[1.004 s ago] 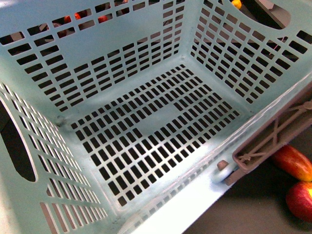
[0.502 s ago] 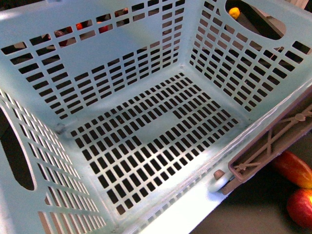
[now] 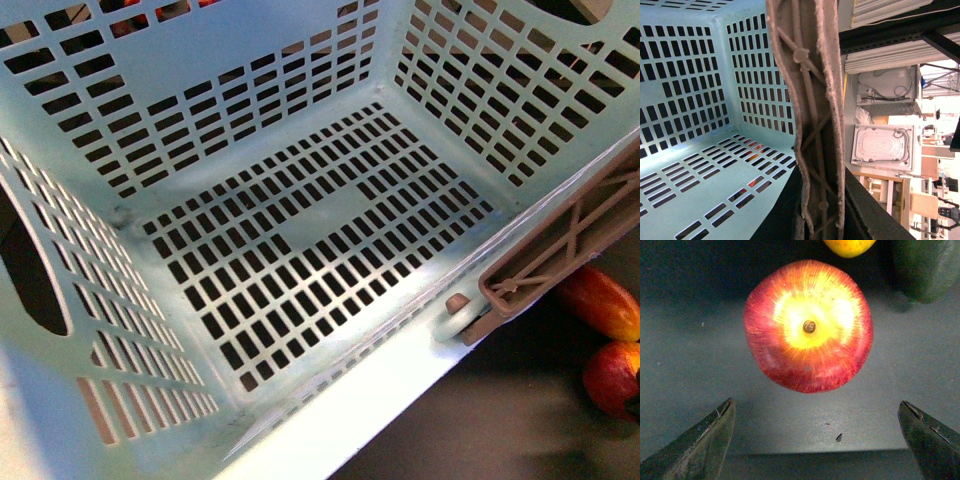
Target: Pick apple with right arm and hold basket with left
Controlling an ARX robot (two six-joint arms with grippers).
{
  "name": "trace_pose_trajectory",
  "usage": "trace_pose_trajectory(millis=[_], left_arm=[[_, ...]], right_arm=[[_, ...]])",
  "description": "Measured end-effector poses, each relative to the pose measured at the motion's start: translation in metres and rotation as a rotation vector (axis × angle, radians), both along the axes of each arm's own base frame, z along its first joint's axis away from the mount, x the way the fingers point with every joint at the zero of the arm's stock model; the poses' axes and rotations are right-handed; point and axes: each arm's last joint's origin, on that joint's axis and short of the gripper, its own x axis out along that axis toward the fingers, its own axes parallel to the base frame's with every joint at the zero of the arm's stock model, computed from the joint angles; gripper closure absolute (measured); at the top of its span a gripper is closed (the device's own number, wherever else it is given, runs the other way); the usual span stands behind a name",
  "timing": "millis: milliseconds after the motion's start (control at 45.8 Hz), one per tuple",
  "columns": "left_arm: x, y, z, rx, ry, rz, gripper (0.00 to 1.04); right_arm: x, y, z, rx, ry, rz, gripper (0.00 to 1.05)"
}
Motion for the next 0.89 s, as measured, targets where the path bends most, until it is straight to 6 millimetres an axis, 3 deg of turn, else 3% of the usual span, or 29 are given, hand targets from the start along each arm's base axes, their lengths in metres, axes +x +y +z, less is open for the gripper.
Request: trace_pose_trajectory(millis=[393, 698, 895], left_arm=[[0.000, 0.000, 0.000, 0.000, 0.000, 0.001, 0.95], [0.000, 0.000, 0.000, 0.000, 0.000, 0.000, 0.95], [0.000, 0.000, 0.000, 0.000, 0.000, 0.000, 0.95]], right_arm=[[0.032, 0.005, -0.019, -0.031, 0.019, 0.003, 0.09], [0.044, 0.007, -0.033, -0.043, 0.049, 0.004, 0.09], [0.042, 0.007, -0.035, -0.053, 0.059, -0.002, 0.25]])
